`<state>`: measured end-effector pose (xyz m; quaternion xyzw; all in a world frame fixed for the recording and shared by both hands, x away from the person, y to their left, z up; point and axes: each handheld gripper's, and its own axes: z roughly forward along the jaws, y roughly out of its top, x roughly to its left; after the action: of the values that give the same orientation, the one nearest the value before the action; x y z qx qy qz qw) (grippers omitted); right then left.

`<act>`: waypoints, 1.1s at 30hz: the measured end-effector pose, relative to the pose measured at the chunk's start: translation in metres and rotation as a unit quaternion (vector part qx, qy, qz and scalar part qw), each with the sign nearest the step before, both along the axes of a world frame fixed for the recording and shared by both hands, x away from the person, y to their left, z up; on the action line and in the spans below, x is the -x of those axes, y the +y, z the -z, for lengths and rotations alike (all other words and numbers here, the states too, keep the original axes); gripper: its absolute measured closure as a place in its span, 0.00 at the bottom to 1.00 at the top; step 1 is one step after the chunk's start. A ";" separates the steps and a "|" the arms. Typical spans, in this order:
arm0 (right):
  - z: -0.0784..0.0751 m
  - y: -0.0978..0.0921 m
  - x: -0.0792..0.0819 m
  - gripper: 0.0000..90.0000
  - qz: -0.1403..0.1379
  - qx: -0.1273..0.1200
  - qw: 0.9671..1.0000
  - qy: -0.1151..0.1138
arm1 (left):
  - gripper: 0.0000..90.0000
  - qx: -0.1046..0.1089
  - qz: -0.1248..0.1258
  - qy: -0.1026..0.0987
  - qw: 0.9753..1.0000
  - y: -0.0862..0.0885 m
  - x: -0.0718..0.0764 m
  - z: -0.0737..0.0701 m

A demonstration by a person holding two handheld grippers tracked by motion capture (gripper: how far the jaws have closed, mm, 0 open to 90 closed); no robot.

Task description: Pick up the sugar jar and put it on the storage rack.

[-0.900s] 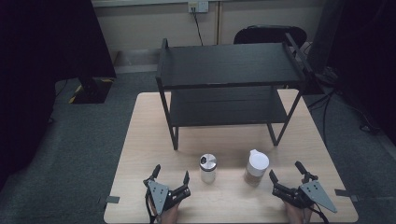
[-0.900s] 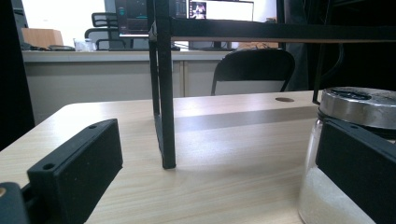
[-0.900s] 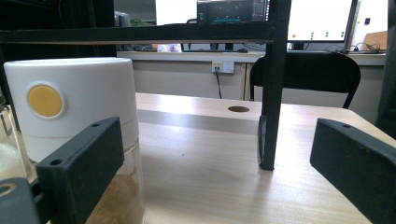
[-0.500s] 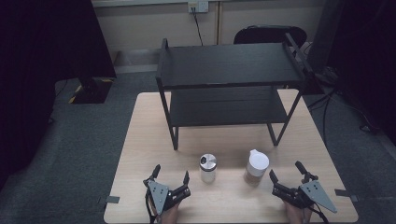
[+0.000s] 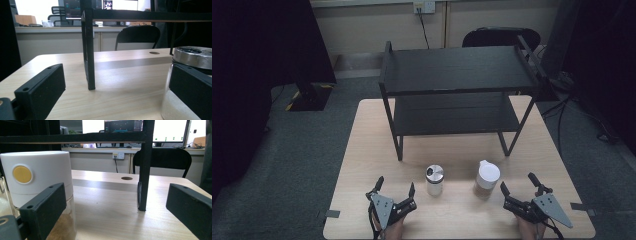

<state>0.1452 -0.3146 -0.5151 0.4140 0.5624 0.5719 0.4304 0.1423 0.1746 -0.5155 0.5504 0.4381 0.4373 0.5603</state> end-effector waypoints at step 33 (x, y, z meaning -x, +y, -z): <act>0.000 -0.002 0.000 0.02 -0.005 0.000 1.000 0.000 | 0.00 0.021 0.099 -0.006 0.995 -0.013 -0.014 -0.037</act>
<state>0.1456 -0.3162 -0.5151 0.4110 0.5646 0.5740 0.4276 0.1560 0.1615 -0.4782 0.5767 0.3873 0.3732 0.6149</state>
